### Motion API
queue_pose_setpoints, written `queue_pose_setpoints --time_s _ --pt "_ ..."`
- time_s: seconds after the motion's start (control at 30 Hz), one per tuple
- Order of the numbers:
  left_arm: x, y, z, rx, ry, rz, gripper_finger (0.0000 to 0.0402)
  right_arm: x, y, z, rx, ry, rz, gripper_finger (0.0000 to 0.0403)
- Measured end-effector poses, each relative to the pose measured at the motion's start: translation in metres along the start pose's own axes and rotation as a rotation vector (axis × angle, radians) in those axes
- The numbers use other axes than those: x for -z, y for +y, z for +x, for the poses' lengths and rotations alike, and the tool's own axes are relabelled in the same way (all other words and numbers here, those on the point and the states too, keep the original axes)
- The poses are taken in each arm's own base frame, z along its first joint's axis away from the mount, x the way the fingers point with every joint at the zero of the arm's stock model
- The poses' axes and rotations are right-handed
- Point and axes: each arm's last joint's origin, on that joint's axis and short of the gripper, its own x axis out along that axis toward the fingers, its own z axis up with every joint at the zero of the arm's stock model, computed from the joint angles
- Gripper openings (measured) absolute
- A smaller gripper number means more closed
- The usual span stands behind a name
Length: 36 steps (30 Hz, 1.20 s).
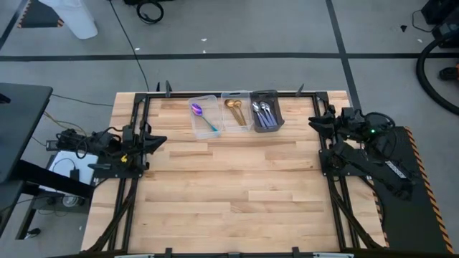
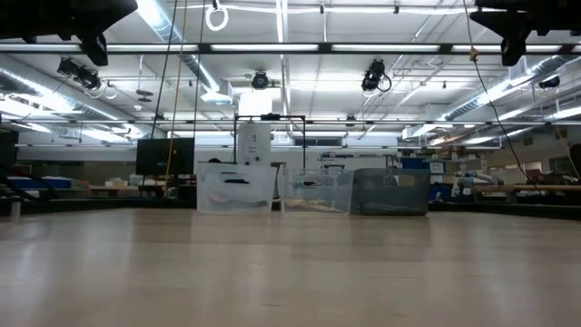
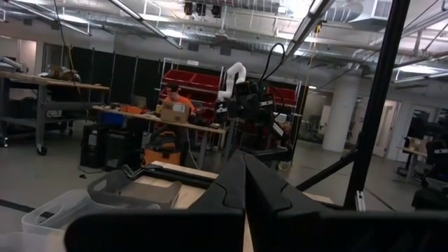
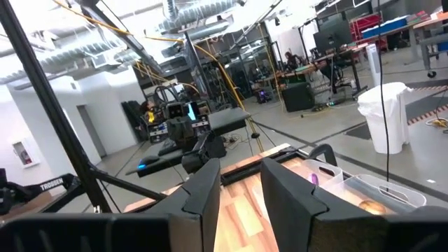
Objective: Sort silverware by color (type)
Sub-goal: Return to Home Position
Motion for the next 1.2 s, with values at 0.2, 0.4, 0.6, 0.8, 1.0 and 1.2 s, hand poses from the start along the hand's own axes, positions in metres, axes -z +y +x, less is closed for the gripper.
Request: queue_pose_setpoints --time_s 0.2,0.4,0.6,0.8,1.0,1.2 --pt "0.011 0.002 -0.003 -0.006 -0.005 -0.003 0.0003 0.012 -0.008 0.007 -0.010 -0.016 0.017 0.0114" --pt "0.025 0.003 -0.002 -0.021 -0.010 -0.008 0.0004 0.029 -0.020 0.015 -0.031 -0.058 0.044 0.0114" --pt "0.043 0.005 -0.002 -0.022 -0.034 -0.020 0.0004 0.052 -0.032 0.022 -0.093 -0.113 0.089 0.0114" --pt "0.045 0.005 -0.002 -0.021 -0.024 -0.038 0.0004 0.074 -0.041 0.025 -0.111 -0.109 0.135 0.0114" --pt "0.045 0.005 -0.002 -0.020 -0.023 -0.036 0.0004 0.084 -0.043 0.027 -0.069 -0.072 0.135 0.0114" --pt "0.050 0.005 -0.002 -0.023 0.025 0.062 0.0006 0.086 -0.042 0.028 -0.033 -0.079 0.032 0.0114"
